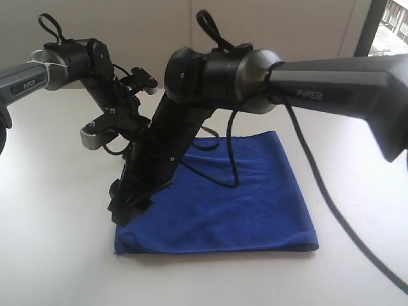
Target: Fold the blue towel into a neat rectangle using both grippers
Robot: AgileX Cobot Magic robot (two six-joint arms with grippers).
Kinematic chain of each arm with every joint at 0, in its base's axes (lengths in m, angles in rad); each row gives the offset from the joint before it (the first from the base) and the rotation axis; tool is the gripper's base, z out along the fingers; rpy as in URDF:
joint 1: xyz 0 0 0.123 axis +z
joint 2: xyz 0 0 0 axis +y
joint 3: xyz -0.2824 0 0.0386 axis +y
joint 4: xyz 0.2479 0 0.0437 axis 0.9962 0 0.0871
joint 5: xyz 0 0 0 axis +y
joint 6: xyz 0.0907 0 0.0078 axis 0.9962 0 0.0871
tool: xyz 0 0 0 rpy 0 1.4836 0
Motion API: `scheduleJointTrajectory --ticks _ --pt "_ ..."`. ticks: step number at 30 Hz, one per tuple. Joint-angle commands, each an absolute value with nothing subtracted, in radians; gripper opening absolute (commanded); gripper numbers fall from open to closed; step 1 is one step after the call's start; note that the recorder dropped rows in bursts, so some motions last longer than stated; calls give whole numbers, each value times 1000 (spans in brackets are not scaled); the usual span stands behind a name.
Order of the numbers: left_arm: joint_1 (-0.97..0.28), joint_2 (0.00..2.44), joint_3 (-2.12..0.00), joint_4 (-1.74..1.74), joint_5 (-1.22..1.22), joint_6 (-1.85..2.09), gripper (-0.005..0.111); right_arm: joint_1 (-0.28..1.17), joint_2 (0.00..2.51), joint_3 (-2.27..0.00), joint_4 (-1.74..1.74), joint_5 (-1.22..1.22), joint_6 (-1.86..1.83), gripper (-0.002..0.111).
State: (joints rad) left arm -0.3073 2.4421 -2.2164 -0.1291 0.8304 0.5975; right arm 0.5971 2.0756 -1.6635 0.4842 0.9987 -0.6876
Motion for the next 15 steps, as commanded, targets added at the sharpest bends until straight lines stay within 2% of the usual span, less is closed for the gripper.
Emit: scheduleJointTrajectory --ticks 1,6,8,10,15 --pt "-311 2406 -2238 -81 830 547 63 557 2013 -1664 353 989 -600 61" --pt "-311 2346 -2247 -10 868 459 63 486 1974 -1664 306 986 -571 61" --pt "-311 2322 -2247 -11 942 428 60 447 1966 -1664 279 986 -571 59" --pt "-311 2302 -2247 -13 1030 416 49 409 1961 -1664 251 984 -571 56" --pt "-311 2285 -2247 -115 1221 472 -1 290 1962 -1664 247 973 -571 45"
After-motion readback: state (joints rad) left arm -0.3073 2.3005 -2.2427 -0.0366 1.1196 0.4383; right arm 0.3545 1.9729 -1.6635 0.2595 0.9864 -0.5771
